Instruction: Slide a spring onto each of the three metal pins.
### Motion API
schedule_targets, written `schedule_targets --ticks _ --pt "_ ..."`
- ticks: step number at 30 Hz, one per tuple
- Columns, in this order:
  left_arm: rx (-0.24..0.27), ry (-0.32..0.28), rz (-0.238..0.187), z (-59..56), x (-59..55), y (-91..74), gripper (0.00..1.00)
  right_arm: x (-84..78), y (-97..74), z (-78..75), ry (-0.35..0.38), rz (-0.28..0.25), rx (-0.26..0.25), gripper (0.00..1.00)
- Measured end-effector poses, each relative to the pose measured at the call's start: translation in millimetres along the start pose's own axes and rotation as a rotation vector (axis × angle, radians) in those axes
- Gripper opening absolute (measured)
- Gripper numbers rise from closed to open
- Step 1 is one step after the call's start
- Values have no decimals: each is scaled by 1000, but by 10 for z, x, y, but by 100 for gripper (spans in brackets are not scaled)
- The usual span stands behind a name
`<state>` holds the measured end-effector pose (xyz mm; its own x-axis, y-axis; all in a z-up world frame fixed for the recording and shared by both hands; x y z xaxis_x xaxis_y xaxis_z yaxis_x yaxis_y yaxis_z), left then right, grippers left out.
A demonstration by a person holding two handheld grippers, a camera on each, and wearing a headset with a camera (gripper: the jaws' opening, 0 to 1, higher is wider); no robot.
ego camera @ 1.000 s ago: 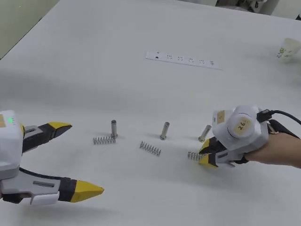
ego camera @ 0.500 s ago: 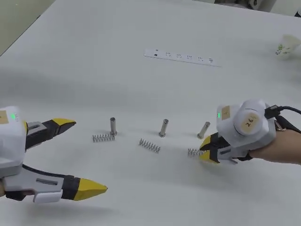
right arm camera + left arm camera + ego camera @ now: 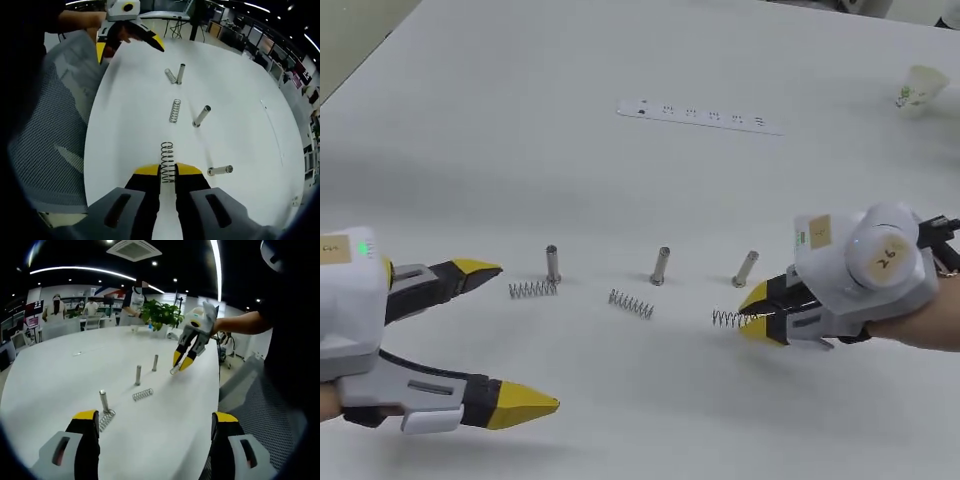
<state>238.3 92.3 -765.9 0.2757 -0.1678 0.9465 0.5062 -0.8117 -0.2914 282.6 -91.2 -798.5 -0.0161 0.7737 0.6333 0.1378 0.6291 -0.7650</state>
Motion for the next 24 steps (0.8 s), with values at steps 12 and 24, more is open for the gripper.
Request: schedule_targets --ticks 12,24 --pt "-119 39 -4 -237 150 326 85 304 -22 130 -44 -88 24 8" --pt "-199 64 -16 -398 213 708 74 433 19 243 -55 -140 48 8"
Point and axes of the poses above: the centre of the closed fingertips' face, and the gripper's own axes: y roughly forward along the fingers, z roughly to its left, x roughly out of its top, the point moved 1 cm from there along -y, roughly backward along the fingers, and after that the axes turned 8 degrees about -z, right-handed, at the moved point
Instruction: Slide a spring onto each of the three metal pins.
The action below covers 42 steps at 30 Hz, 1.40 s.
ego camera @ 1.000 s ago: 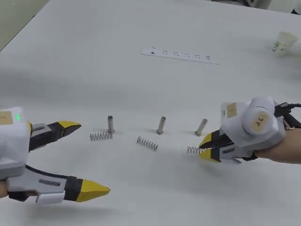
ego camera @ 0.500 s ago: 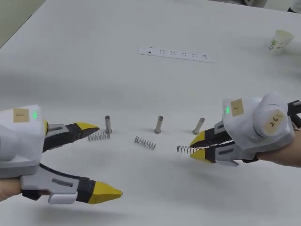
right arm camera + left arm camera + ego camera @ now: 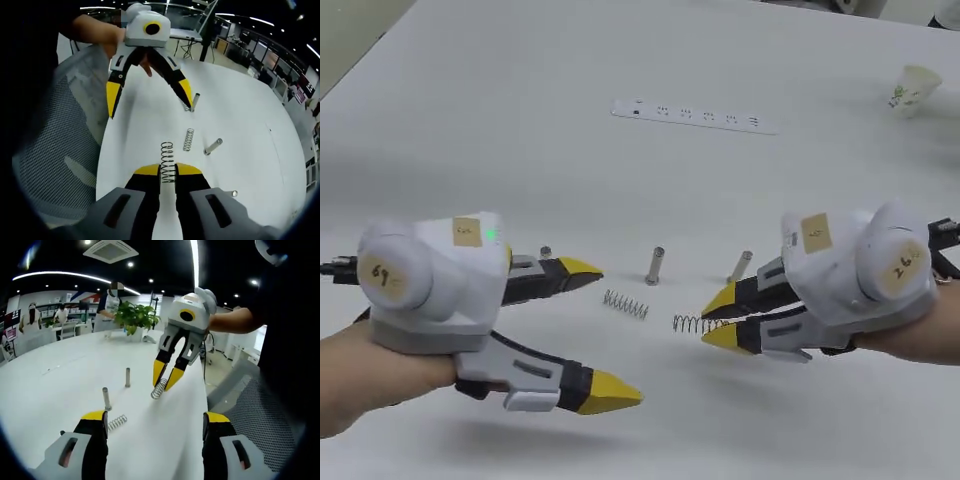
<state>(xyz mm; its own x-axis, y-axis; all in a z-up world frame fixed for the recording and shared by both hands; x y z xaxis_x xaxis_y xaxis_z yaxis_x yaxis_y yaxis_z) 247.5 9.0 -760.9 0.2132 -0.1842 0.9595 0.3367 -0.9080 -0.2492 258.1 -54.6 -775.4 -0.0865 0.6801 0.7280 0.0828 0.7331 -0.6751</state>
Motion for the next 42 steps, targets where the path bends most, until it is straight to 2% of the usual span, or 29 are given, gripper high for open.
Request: schedule_targets --ticks 3,8,10,15,18,21,26,29,36,42 --pt "-12 6 -5 -2 10 96 70 37 12 31 2 -17 7 8" --pt "-35 -9 -36 -28 55 221 53 67 7 49 -7 -20 6 8" --pt "-40 -14 -44 -36 53 265 50 74 1 48 -3 -25 5 8" --pt "-66 -28 -65 -61 70 327 42 71 -15 71 -4 -22 6 8" --pt "-111 -17 -92 -84 107 353 36 80 -20 77 3 -27 7 8" --pt "-138 -15 -95 -88 110 366 29 97 -35 61 15 -34 2 8" --pt "-142 -10 -105 -58 128 394 23 137 -66 41 32 -50 -3 8" --pt "-151 -9 -121 -79 163 411 15 141 -71 42 30 -51 -3 8" --pt "-172 7 -101 -128 133 437 4 152 -62 75 24 -53 6 8" --pt "-165 -6 -103 -132 157 432 3 152 -61 70 19 -51 7 8"
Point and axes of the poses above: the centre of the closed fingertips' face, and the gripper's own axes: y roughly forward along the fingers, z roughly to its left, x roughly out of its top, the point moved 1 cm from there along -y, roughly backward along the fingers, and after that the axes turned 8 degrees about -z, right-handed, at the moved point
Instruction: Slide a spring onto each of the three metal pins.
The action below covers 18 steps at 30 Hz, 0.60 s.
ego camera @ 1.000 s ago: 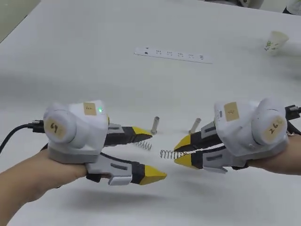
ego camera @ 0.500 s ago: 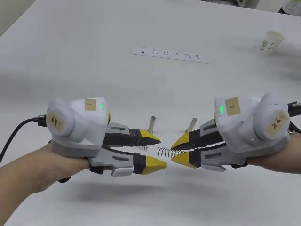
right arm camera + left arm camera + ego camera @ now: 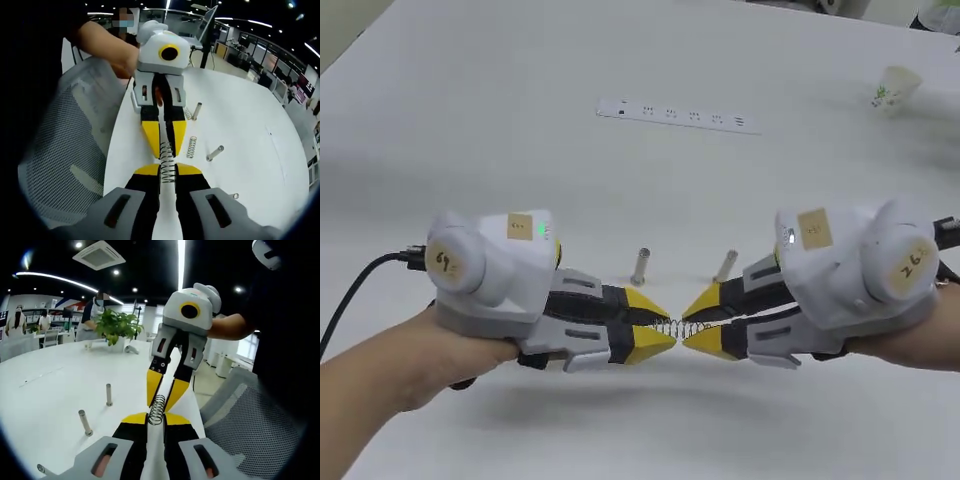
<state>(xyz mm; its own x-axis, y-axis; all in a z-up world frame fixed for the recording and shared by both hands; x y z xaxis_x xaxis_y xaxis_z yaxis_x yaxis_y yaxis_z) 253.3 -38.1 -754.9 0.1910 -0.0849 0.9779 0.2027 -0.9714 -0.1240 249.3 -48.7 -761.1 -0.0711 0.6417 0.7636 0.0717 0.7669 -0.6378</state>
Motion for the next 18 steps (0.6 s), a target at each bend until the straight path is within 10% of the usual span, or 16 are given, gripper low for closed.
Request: schedule_targets --ticks 18 --pt "-26 -7 0 -57 15 -12 2 -83 -81 44 21 1 -1 11"
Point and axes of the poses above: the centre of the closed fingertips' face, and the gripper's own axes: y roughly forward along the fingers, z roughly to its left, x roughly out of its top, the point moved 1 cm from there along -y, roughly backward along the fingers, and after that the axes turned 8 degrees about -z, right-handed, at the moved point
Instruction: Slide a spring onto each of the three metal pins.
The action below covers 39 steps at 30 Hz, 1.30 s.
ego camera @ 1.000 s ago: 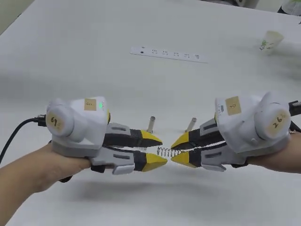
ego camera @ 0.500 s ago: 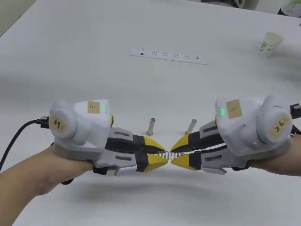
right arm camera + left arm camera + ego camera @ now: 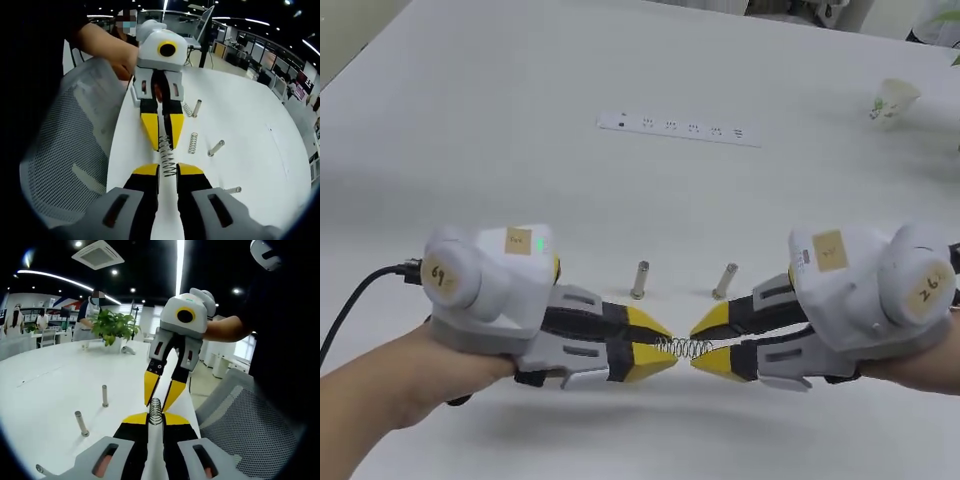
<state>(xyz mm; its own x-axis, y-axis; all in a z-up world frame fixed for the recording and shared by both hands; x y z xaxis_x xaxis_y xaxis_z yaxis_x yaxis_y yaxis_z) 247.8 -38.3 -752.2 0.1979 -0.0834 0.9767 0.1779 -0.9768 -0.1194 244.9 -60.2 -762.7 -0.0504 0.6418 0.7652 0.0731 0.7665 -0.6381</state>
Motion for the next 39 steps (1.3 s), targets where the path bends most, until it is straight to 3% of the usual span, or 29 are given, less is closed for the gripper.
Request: schedule_targets --ticks 9,21,29,39 --pt "-9 -4 -9 -15 45 -23 2 -94 -30 -8 20 -3 -7 12" --pt "-20 -7 -1 -51 34 -26 2 -51 -90 -11 9 -34 -19 7" --pt "-11 7 19 -28 -1 -45 2 147 -188 -32 -6 -74 -28 7" --pt "-19 22 29 -40 -29 -18 1 394 -163 -15 -18 -143 -18 0"
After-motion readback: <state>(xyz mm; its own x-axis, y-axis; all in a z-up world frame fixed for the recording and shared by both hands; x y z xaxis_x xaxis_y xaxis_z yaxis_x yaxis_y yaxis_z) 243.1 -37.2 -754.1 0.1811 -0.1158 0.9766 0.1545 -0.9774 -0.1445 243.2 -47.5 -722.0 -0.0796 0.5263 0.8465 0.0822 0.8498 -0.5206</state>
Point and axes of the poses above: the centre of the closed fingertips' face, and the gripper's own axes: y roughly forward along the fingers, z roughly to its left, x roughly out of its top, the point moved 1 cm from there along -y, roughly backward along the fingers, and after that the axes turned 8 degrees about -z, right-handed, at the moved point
